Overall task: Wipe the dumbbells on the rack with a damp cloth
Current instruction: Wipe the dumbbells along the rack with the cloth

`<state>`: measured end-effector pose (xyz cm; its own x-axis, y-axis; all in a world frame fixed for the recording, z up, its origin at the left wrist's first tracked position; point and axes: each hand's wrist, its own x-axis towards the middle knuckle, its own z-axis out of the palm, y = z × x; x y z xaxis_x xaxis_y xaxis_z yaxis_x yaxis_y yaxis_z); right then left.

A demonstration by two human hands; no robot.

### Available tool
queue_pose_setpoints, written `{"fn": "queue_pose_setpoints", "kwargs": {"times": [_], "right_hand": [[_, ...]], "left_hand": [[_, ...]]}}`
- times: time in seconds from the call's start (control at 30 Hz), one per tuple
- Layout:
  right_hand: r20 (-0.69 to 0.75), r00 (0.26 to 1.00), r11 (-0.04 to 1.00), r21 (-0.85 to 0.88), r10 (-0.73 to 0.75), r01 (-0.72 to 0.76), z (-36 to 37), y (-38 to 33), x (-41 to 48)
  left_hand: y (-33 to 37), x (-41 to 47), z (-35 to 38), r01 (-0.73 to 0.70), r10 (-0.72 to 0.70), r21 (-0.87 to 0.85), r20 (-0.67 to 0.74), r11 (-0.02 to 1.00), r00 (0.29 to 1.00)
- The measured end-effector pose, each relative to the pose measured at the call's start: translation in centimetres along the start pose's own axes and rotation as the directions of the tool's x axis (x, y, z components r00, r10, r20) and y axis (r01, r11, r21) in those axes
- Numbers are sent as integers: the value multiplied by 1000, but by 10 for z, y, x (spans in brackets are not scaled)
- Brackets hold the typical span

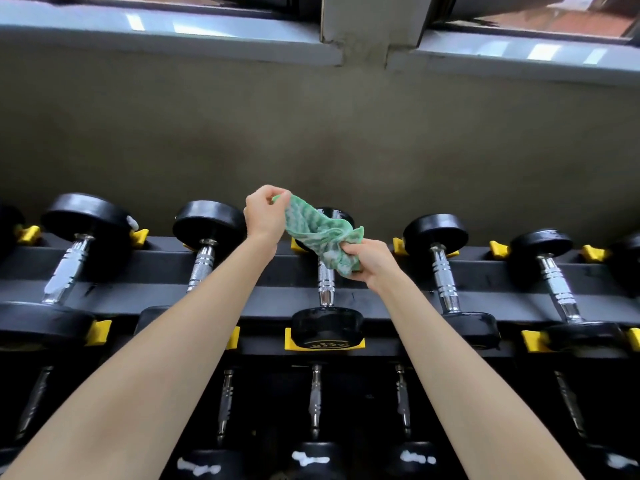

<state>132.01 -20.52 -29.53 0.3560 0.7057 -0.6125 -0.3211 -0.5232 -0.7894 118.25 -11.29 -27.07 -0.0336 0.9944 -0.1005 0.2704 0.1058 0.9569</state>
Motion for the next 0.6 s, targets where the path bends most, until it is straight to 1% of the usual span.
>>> {"fn": "queue_pose_setpoints", "kwargs": {"times": [0.07, 0.13, 0.2, 0.27, 0.33, 0.4, 0.47, 0.53, 0.57, 0.6], "right_hand": [[-45, 998, 996, 85, 33, -29, 3, 0, 1], [-92, 994, 985, 165, 67, -51, 5, -1, 2], [-127, 988, 971, 232, 92, -60, 8, -2, 2], [-119, 986, 943, 325, 117, -73, 12, -4, 1], [-49, 991, 897, 433, 123, -90, 15, -10, -2], [35, 995, 841, 533, 90, -94, 13, -16, -6], [115, 991, 740, 662, 60, -122, 7, -19, -10], [202, 978, 635, 748, 59, -193, 0, -20, -12], [241, 969, 616, 755, 56, -223, -3, -20, -13], [270, 962, 634, 737, 41, -234, -5, -20, -14]], "left_hand": [[7, -4, 2, -129, 128, 7, 81, 992, 989], [13, -12, 5, -214, 209, 10, 170, 977, 963], [17, -20, 8, -262, 255, -5, 242, 965, 936], [22, -29, 10, -271, 267, -38, 345, 962, 900], [27, -37, 11, -256, 237, -26, 476, 966, 847], [26, -40, 10, -279, 203, 42, 582, 959, 787], [20, -40, 8, -326, 154, 150, 653, 934, 742], [12, -37, 6, -378, 112, 246, 690, 893, 715], [10, -37, 5, -401, 101, 270, 709, 876, 698], [8, -36, 4, -419, 92, 277, 734, 865, 673]]}}
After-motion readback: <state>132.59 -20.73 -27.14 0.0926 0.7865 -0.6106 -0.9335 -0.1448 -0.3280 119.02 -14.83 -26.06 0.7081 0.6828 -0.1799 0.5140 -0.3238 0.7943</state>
